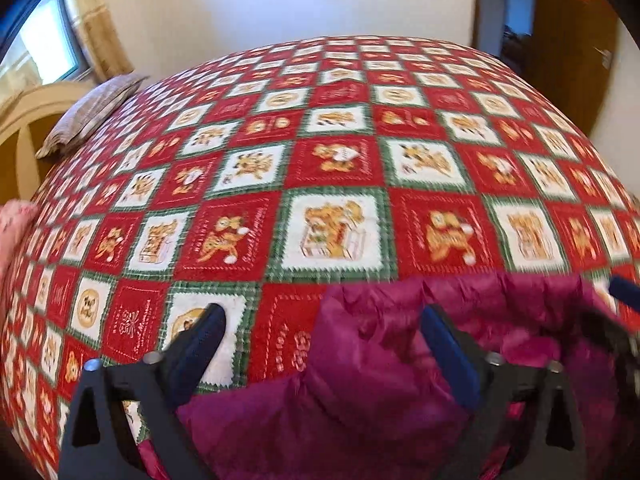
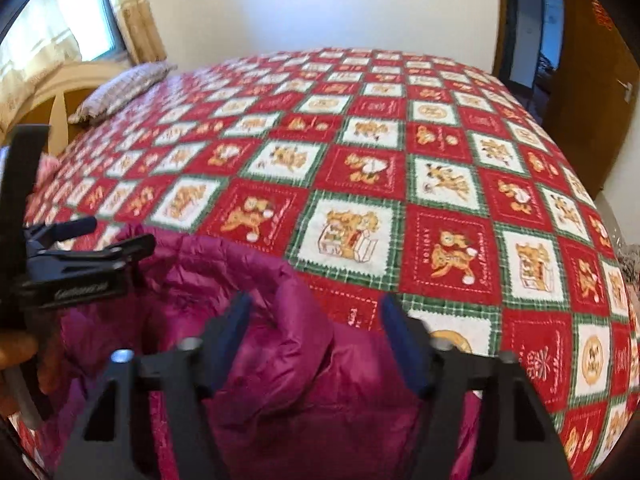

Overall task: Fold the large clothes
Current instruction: 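Grasp the jacket hem with both grippers and lift it toward the collar, then lay the held hem over the collar with both grippers and hold it down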

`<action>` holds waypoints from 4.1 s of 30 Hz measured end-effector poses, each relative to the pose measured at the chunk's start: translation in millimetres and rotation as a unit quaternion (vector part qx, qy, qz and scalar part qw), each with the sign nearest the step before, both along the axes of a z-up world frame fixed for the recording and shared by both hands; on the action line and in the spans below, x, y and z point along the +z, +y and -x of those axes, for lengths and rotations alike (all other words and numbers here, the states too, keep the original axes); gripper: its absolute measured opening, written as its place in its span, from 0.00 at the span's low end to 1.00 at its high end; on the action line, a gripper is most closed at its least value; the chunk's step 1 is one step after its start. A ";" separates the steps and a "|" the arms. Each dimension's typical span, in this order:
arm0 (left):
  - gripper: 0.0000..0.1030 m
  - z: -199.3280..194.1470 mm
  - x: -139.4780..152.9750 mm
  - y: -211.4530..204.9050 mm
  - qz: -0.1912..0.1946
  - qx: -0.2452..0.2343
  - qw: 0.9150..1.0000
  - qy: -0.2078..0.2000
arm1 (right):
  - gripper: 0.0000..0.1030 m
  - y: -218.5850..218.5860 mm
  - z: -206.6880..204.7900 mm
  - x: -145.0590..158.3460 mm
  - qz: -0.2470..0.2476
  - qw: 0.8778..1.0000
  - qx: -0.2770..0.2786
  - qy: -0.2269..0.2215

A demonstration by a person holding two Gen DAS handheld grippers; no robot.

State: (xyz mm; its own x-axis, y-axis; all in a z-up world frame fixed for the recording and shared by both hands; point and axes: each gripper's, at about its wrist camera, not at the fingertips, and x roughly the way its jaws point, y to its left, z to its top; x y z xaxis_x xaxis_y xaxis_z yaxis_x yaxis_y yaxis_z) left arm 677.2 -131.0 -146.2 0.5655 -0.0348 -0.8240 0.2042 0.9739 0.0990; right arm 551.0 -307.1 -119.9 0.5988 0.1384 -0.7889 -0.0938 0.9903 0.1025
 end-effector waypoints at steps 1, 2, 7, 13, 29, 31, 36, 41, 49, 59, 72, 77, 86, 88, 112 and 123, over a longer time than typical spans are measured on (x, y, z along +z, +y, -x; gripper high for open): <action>0.32 5.2 -1.6 0.7 0.008 -0.020 1.000 0.006 | 0.31 1.2 0.7 -3.1 0.005 1.000 0.009 0.007; 0.22 9.8 -3.7 1.7 0.012 -0.033 0.999 0.017 | 0.23 2.6 1.1 -4.6 0.009 1.000 0.016 0.009; 0.11 46.6 10.7 16.8 0.027 -0.056 0.998 -0.022 | 0.12 3.8 26.5 2.8 0.033 0.999 0.028 -0.022; 0.09 91.7 20.1 37.2 0.037 -0.065 0.995 -0.064 | 0.10 -1.9 58.2 9.9 0.055 0.997 0.024 -0.053; 0.10 123.3 -18.5 34.5 0.021 -0.072 0.995 -0.062 | 0.09 -3.6 63.6 -39.5 0.101 0.995 0.006 -0.003; 0.15 130.3 -4.7 38.4 0.027 -0.062 0.995 -0.069 | 0.09 -6.0 64.2 -38.3 0.097 0.995 0.006 -0.005; 0.46 139.7 25.4 49.9 0.071 -0.046 0.991 -0.100 | 0.09 -0.6 68.5 -38.8 0.117 0.993 0.012 -0.012; 0.78 124.4 29.7 49.7 0.031 -0.003 0.991 -0.132 | 0.10 -3.6 72.5 -34.5 0.112 0.994 0.016 -0.011; 0.78 100.0 -25.2 55.6 -0.008 0.011 0.999 -0.046 | 0.24 -23.1 96.1 -9.9 0.097 0.995 0.011 -0.010; 0.78 102.1 30.2 36.1 0.090 0.004 0.992 -0.093 | 0.26 -17.7 76.3 28.5 -0.011 0.997 -0.047 -0.058; 0.78 87.9 -44.7 3.1 0.061 0.011 0.997 -0.050 | 0.25 12.2 49.0 -43.7 -0.050 0.998 -0.028 -0.034; 0.78 88.6 -50.5 3.2 0.053 0.013 0.997 -0.049 | 0.25 12.4 47.8 -47.6 -0.048 0.998 -0.028 -0.034; 0.80 88.1 -55.2 -2.0 0.032 0.013 0.998 -0.049 | 0.25 19.7 44.8 -54.5 -0.022 0.999 -0.028 -0.028; 0.80 88.2 -55.2 -1.9 0.032 0.013 0.998 -0.050 | 0.25 20.7 44.5 -55.4 -0.017 0.999 -0.028 -0.027; 0.81 87.6 -56.8 -2.5 0.025 0.013 0.998 -0.051 | 0.25 26.7 43.5 -57.2 0.003 0.999 -0.029 -0.026; 0.81 87.8 -57.4 -3.3 0.023 0.012 0.998 -0.051 | 0.25 26.4 43.0 -57.8 0.004 0.999 -0.029 -0.026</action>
